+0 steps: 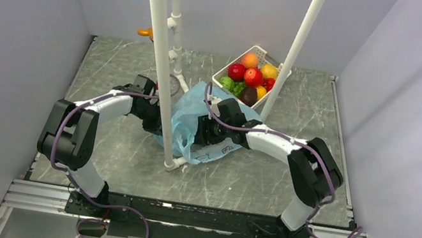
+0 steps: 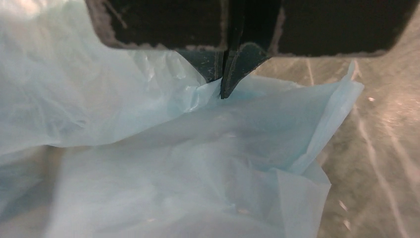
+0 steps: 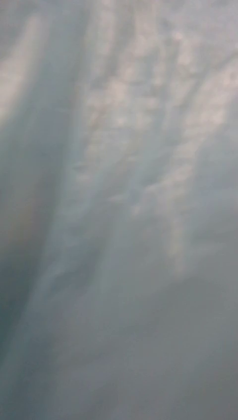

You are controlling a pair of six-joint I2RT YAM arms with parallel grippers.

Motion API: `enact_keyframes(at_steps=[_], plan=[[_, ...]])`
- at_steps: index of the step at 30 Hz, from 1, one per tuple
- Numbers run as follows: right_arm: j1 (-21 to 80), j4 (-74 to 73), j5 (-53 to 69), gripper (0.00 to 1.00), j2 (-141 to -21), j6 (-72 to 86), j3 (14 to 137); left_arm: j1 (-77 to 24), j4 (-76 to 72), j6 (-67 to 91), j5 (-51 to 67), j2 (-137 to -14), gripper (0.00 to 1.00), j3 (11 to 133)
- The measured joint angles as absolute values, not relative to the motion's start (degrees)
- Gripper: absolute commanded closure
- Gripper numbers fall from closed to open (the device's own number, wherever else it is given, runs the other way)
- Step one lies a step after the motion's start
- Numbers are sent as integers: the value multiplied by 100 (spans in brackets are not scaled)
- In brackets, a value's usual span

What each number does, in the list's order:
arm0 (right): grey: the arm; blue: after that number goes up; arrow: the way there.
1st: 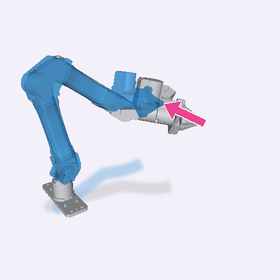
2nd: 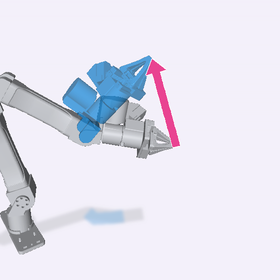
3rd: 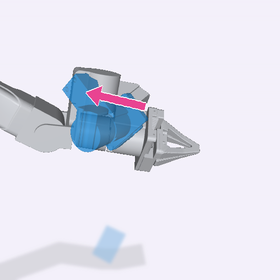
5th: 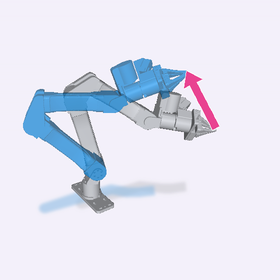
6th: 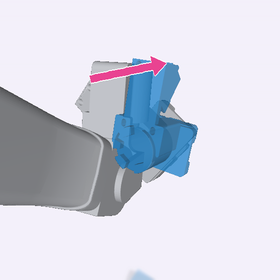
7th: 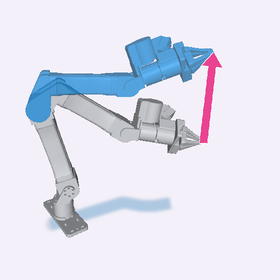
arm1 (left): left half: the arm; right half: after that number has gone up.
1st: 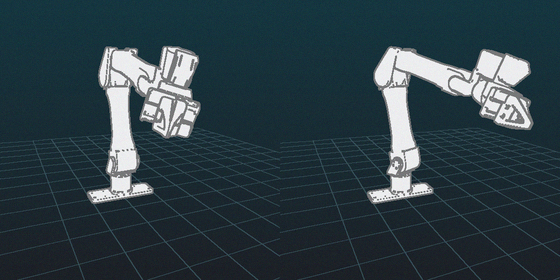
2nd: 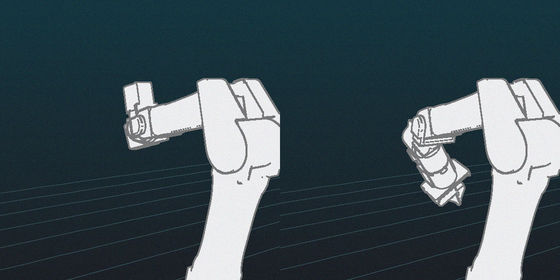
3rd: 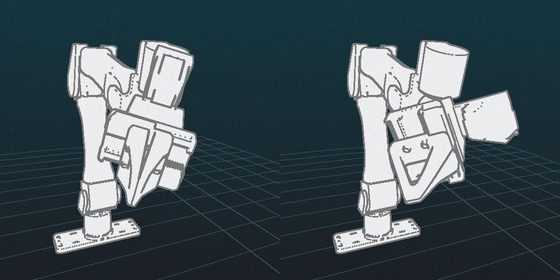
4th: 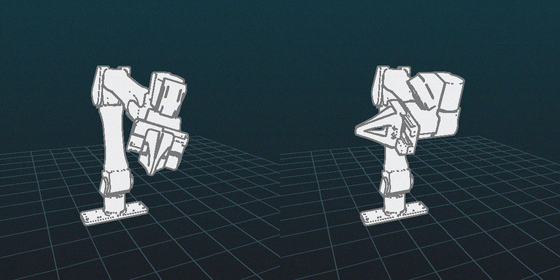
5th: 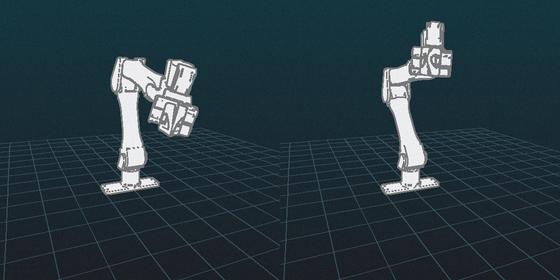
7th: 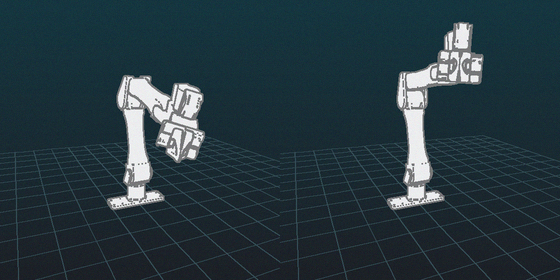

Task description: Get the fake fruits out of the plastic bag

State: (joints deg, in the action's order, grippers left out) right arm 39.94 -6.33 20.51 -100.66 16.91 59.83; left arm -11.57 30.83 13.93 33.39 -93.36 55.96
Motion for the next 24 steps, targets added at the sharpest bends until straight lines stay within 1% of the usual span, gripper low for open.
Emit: enact_keyframes(at_steps=[2,4,7,9,12,17,24], plan=[[4051,-499,1828,91,-9767,1675,5717,-1400,3017,1494,3068,-9336,100,5492],[4060,-296,1675,88,-9507,1669,5476,-1590,2851,1619,2893,-9334,100,5343],[4066,-161,1575,81,-9428,1669,5352,-1715,2541,1811,2781,-9306,100,5089],[4071,-154,1522,71,-9441,1669,5332,-1734,2357,1942,2724,-9277,100,4969],[4071,-110,1485,63,-9441,1667,5315,-1763,2185,2058,2626,-9249,100,4919],[4071,10,1396,53,-9441,1643,5183,-1835,2099,2080,2486,-9249,100,4919],[4071,73,1352,46,-9472,1555,5135,-1870,2069,2082,2410,-9249,100,4919]])
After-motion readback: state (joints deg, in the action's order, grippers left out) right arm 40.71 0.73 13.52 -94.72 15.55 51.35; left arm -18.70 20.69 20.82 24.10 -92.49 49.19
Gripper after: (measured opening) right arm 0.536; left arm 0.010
